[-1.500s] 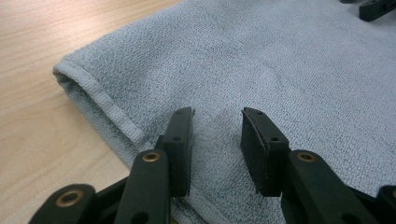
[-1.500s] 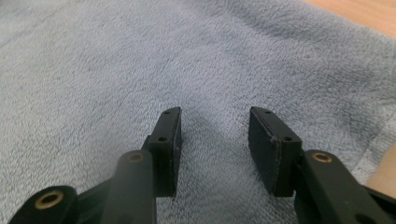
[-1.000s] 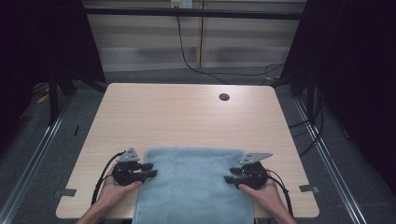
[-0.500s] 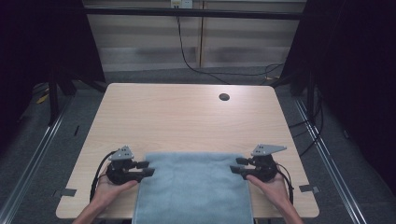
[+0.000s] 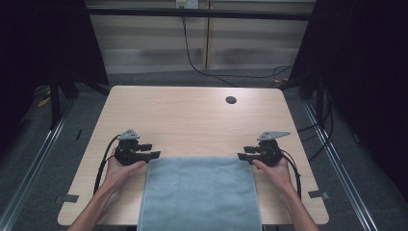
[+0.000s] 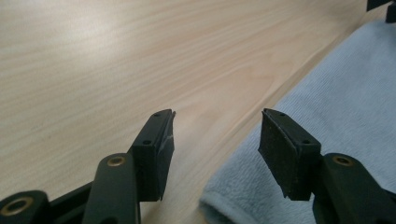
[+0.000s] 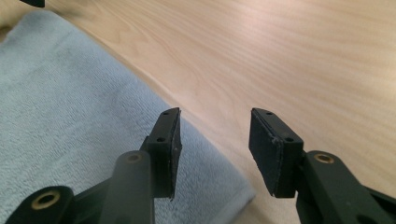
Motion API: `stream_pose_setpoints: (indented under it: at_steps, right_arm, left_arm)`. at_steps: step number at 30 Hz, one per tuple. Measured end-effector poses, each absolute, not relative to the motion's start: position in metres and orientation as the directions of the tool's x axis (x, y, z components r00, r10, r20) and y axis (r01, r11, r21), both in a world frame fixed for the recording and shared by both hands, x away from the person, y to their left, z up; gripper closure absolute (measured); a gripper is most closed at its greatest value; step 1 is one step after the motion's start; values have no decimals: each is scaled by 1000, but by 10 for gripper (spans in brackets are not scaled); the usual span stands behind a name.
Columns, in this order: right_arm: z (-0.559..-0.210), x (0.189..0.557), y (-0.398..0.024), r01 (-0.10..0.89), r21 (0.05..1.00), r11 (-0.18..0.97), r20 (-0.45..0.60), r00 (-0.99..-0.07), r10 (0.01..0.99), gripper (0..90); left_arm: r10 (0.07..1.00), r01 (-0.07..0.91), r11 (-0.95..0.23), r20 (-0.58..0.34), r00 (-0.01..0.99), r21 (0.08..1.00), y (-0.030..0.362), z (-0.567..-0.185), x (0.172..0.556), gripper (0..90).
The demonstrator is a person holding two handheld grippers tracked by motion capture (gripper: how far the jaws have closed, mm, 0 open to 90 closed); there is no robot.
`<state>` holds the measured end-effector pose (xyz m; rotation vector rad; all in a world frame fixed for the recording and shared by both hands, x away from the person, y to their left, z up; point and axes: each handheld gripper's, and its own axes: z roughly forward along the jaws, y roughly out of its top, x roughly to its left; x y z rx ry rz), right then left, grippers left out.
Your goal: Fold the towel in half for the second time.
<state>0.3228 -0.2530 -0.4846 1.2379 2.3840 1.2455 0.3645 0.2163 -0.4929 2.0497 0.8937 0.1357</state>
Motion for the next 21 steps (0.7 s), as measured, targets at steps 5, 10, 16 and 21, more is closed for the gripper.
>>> stream_pose_setpoints:
  at_steps: [5, 10, 16, 21]
  right_arm:
    - [-494, 323, -255, 612, 723, 322, 203, -633, 747, 515]
    - [-502, 324, -254, 618, 704, 349, 184, -634, 751, 513]
    - [-503, 319, -247, 618, 701, 356, 174, -633, 755, 642]
    - [-503, 313, -244, 622, 698, 355, 199, -645, 738, 817]
  left_arm:
    - [632, 541, -401, -205, 748, 739, 211, -500, 362, 402]
    - [618, 534, -423, -199, 761, 732, 210, -505, 356, 399]
    - [572, 524, -440, -222, 790, 729, 211, -506, 351, 632]
    - [548, 512, -448, -228, 805, 733, 211, -505, 346, 814]
